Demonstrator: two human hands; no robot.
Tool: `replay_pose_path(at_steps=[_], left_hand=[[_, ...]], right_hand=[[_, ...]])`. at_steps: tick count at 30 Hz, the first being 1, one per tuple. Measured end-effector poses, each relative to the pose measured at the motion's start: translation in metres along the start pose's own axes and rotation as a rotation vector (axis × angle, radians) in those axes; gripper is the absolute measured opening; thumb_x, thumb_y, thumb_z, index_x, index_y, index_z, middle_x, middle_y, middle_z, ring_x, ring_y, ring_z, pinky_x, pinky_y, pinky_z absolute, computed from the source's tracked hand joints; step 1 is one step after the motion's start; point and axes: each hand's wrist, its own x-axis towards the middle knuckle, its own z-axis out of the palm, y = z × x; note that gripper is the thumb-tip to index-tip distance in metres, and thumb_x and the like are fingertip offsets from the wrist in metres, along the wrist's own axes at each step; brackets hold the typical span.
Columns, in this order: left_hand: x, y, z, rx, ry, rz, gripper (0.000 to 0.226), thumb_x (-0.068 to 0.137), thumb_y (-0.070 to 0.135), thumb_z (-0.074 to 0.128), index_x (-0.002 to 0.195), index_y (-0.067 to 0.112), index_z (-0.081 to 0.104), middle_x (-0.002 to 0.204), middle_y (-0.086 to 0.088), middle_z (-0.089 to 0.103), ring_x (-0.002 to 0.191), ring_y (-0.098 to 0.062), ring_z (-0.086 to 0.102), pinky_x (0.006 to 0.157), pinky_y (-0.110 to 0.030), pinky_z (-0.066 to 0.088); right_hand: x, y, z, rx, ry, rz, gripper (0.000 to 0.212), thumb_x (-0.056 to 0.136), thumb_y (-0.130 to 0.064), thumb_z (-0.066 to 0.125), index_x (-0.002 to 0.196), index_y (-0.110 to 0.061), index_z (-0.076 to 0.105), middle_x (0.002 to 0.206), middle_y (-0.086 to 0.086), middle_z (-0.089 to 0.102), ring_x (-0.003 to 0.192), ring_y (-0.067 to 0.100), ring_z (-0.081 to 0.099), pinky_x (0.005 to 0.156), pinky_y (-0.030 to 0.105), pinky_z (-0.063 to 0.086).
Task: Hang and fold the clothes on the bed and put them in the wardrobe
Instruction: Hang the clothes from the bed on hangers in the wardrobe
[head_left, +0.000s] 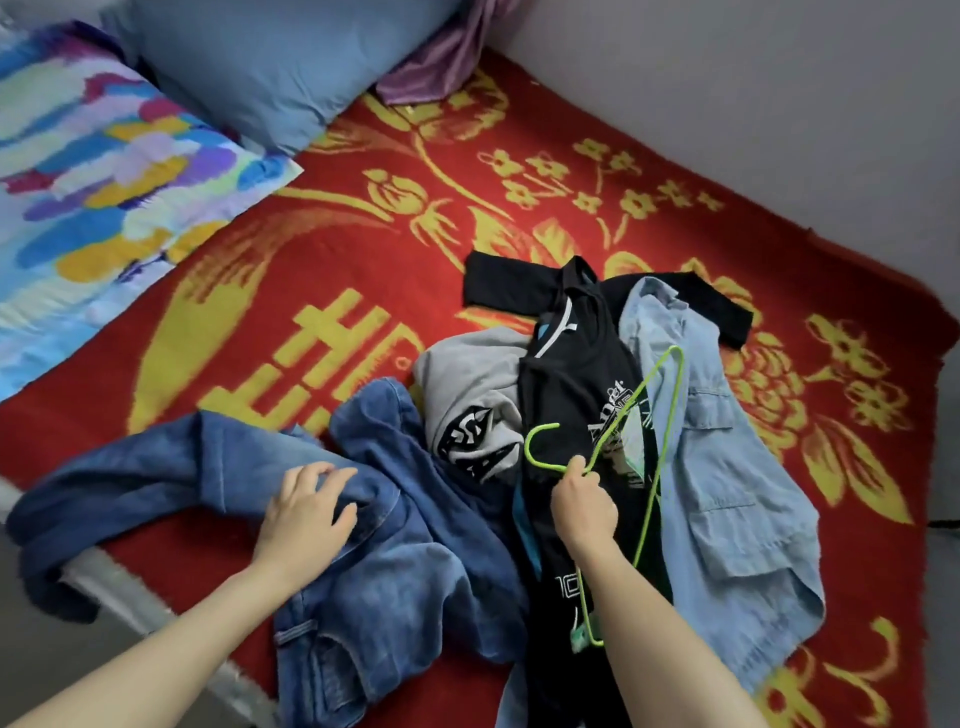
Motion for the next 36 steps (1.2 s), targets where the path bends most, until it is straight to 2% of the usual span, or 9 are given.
replay_pose_path(at_steps=[5,8,11,13,20,23,30,32,36], left_hand=[[0.006,0.004,0.014,-0.047,0.01,-0.034,0.043,0.086,0.018,0.063,0.128,0.013,0.056,0.127,-0.009,0.052,0.122,-0.028,0.039,0.098,-0.037,0.033],[0.004,-0.008,0.021,-0.009,-0.037,-0.003,0.041,0.08,0.014,0.07,0.121,0.012,0.063,0.121,-0.011,0.057,0.117,-0.031,0.047,0.095,-0.042,0.039],[0.008,-0.025,0.022,0.013,-0.047,-0.063,0.04,0.08,0.013,0.07,0.119,0.011,0.064,0.119,-0.01,0.059,0.116,-0.031,0.048,0.094,-0.041,0.04],[0.013,-0.032,0.024,0.015,-0.056,-0.093,0.039,0.083,0.016,0.066,0.122,0.013,0.061,0.122,-0.008,0.057,0.119,-0.028,0.045,0.097,-0.038,0.037],[0.029,-0.01,0.03,0.007,-0.168,-0.024,0.038,0.092,0.026,0.053,0.13,0.022,0.051,0.128,0.003,0.05,0.123,-0.018,0.038,0.099,-0.029,0.031],[0.034,0.019,0.033,-0.111,-0.237,-0.042,0.038,0.092,0.021,0.053,0.13,0.017,0.052,0.128,-0.002,0.052,0.121,-0.022,0.041,0.1,-0.033,0.033],[0.046,0.117,0.04,-0.398,-0.313,0.104,0.044,0.095,0.03,0.051,0.133,0.008,0.051,0.135,-0.008,0.051,0.125,-0.025,0.043,0.105,-0.033,0.033],[0.049,0.146,0.04,-0.598,-0.398,-0.019,0.049,0.095,0.035,0.049,0.131,0.002,0.05,0.132,-0.013,0.053,0.122,-0.028,0.048,0.101,-0.035,0.038],[0.039,0.179,0.034,-1.152,-0.633,-0.552,0.049,0.092,0.038,0.054,0.131,0.009,0.044,0.123,-0.01,0.055,0.108,-0.03,0.056,0.087,-0.038,0.049]], right_hand=[[0.024,-0.022,0.021,0.047,-0.083,0.03,0.054,0.088,-0.049,0.055,0.117,-0.008,0.034,0.115,0.012,0.058,0.105,0.029,0.06,0.077,0.036,0.049],[0.029,-0.03,0.037,0.076,-0.17,0.094,0.052,0.089,-0.04,0.059,0.12,-0.009,0.033,0.121,0.013,0.055,0.111,0.029,0.055,0.083,0.037,0.048],[0.027,-0.025,0.051,0.06,-0.164,0.117,0.025,0.098,-0.013,0.037,0.122,-0.01,0.032,0.12,0.01,0.056,0.107,0.028,0.059,0.08,0.033,0.048],[0.027,-0.013,0.055,0.108,-0.158,0.152,0.023,0.095,-0.004,0.03,0.116,-0.011,0.034,0.114,0.01,0.061,0.102,0.029,0.061,0.074,0.032,0.046],[0.0,0.012,0.028,0.433,0.004,0.305,0.019,0.086,-0.001,0.04,0.09,-0.014,0.027,0.084,0.021,0.064,0.082,0.039,0.062,0.061,0.034,0.035],[-0.034,0.009,0.008,0.542,0.07,0.245,0.01,0.09,-0.004,0.043,0.092,-0.012,0.038,0.079,0.021,0.064,0.078,0.04,0.061,0.059,0.034,0.032],[-0.123,0.022,-0.031,0.606,0.09,0.046,0.025,0.09,-0.003,0.048,0.084,-0.022,0.034,0.054,-0.01,0.039,0.06,0.027,0.048,0.057,0.034,0.032],[-0.145,0.021,-0.037,0.6,0.016,-0.043,0.022,0.092,-0.008,0.048,0.086,-0.022,0.032,0.055,-0.013,0.035,0.066,0.03,0.053,0.059,0.034,0.031],[-0.186,0.014,-0.049,0.578,-0.071,-0.17,0.017,0.095,-0.012,0.045,0.089,-0.021,0.031,0.063,-0.007,0.043,0.077,0.031,0.058,0.065,0.036,0.036]])
